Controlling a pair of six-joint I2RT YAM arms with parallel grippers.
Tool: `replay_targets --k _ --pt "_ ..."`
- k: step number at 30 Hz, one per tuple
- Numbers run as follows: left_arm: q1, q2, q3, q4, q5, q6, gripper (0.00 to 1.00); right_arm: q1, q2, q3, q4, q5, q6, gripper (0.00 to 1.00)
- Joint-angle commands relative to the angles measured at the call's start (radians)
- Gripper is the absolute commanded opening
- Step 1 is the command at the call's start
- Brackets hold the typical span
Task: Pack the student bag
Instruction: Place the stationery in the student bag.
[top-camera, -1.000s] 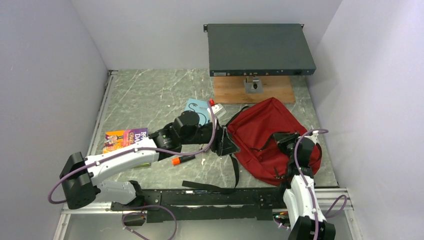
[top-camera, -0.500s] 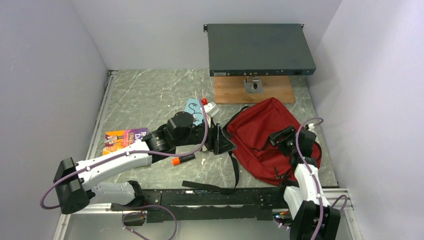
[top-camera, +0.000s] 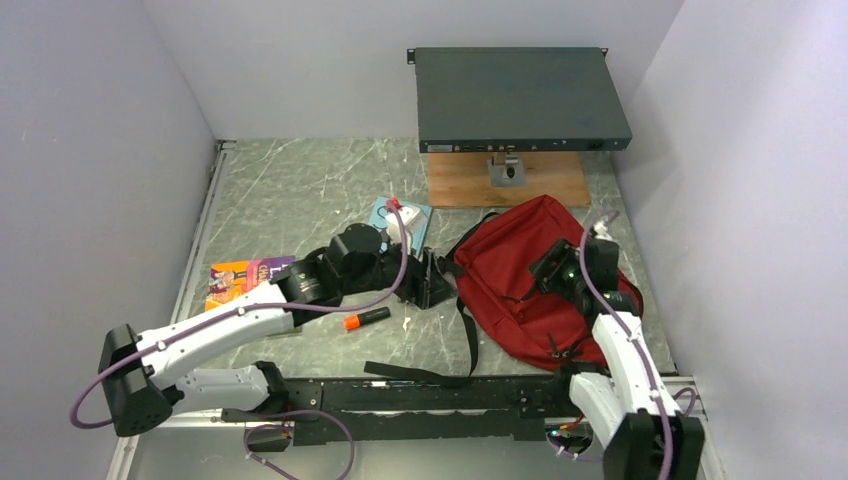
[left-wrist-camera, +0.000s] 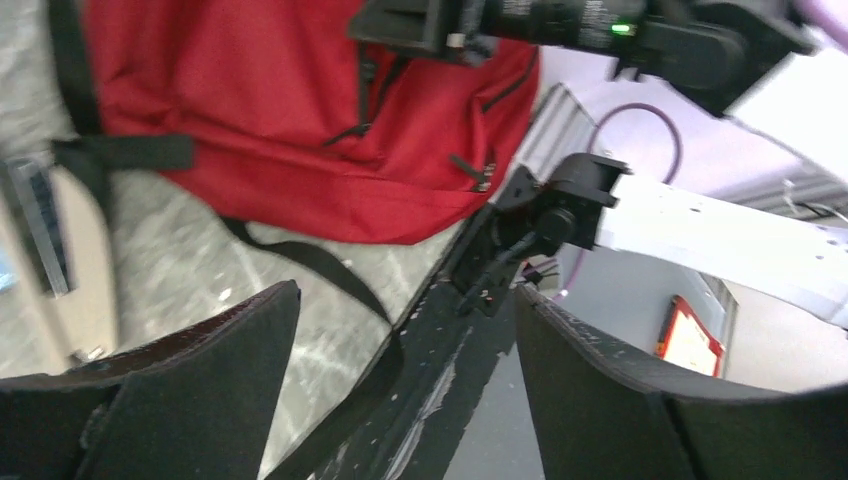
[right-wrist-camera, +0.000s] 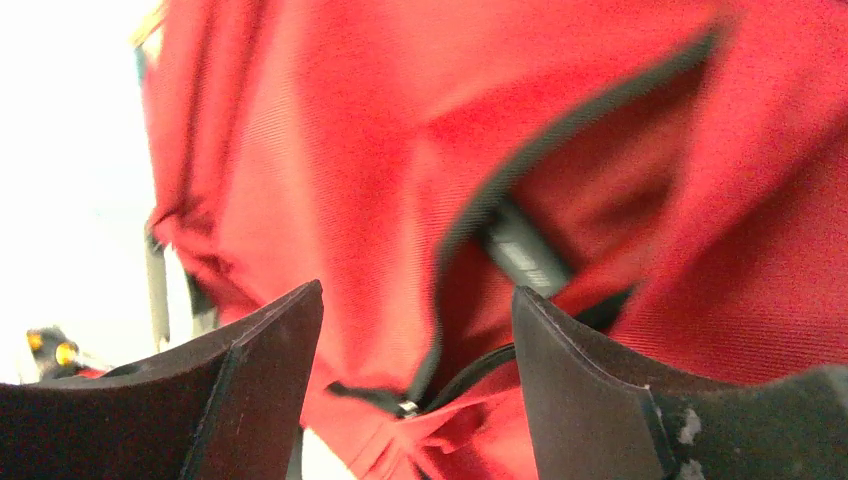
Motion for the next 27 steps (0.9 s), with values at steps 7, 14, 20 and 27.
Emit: replay_targets --k 7,14,20,27 --pt "0.313 -0.255 -0.205 -0.157 -0.057 -0.061 0.95 0.453 -0.026 0.258 -0.157 0.327 -0.074 0.76" --pt "0.394 -0.241 -0.259 -0.193 -0.009 -0.016 0.94 0.698 0.166 0.303 -0.032 0.164 0.004 0.77" --pt "0.394 0.038 -0.184 -0.098 0.1 0.02 0.76 0.722 0.264 0.202 0.209 -0.058 0.178 0.73" --pt "0.393 0.323 -0.044 -0.023 0.067 0.083 0.55 0.731 0.25 0.201 0.143 -0.06 0.113 0.74"
